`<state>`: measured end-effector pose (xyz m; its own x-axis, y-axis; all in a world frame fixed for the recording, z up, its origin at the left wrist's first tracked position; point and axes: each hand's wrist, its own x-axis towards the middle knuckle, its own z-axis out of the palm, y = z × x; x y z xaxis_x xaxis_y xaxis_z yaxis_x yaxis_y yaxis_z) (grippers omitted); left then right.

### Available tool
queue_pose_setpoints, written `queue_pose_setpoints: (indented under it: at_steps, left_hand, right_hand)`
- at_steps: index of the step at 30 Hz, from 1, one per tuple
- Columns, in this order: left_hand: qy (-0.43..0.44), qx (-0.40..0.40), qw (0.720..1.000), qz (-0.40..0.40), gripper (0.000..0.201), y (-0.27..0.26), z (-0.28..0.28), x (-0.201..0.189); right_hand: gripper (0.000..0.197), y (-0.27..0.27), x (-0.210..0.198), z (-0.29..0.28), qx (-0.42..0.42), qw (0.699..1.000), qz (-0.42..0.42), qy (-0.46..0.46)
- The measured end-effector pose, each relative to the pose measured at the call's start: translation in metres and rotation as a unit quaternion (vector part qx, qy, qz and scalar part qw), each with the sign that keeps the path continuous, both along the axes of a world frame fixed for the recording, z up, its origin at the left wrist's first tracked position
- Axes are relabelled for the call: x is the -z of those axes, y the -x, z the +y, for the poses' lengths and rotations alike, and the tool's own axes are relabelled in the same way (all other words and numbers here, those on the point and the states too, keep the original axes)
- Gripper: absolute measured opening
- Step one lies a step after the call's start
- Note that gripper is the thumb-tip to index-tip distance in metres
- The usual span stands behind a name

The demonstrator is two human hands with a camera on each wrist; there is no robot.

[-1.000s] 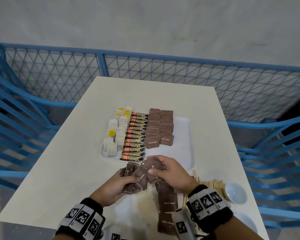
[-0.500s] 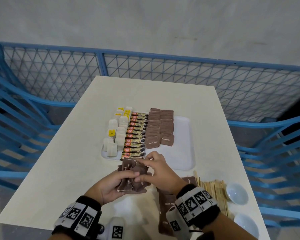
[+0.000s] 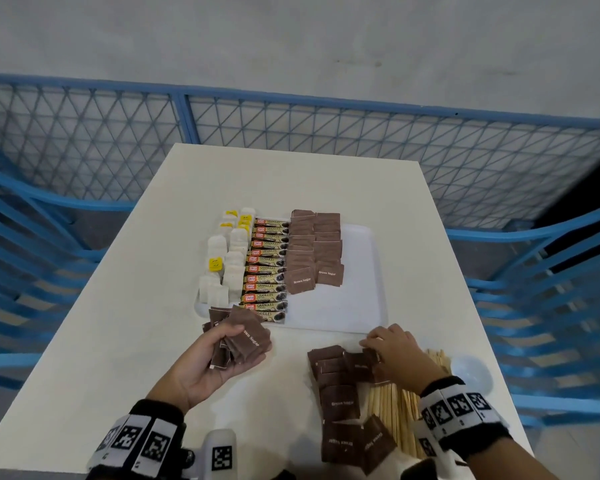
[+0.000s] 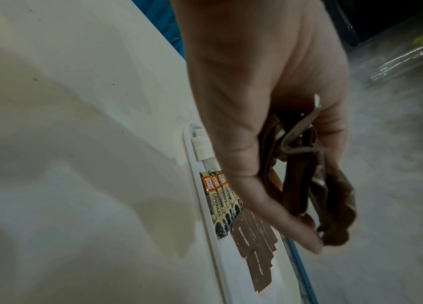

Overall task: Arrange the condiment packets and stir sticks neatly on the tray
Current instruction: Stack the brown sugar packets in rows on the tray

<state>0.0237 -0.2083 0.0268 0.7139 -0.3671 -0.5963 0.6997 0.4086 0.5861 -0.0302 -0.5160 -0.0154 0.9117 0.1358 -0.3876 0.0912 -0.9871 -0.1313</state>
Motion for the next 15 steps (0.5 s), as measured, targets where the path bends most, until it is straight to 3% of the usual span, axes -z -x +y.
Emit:
queue_pose_setpoints:
  at_steps: [10,15]
  left_hand:
    - [-0.024,0.06,0.998,-0.002,0.031,-0.015,-0.005,-0.003]
    - [-0.036,0.077,0.996,-0.008,0.026,-0.025,-0.004,-0.003]
  right_hand:
    - [0.043,-0.012,0.0,0.005,-0.024,0.999,0.019,0.045]
    - [0.015,-0.014,0.001,0.005,-0.044,0.998,-0.005,0.04]
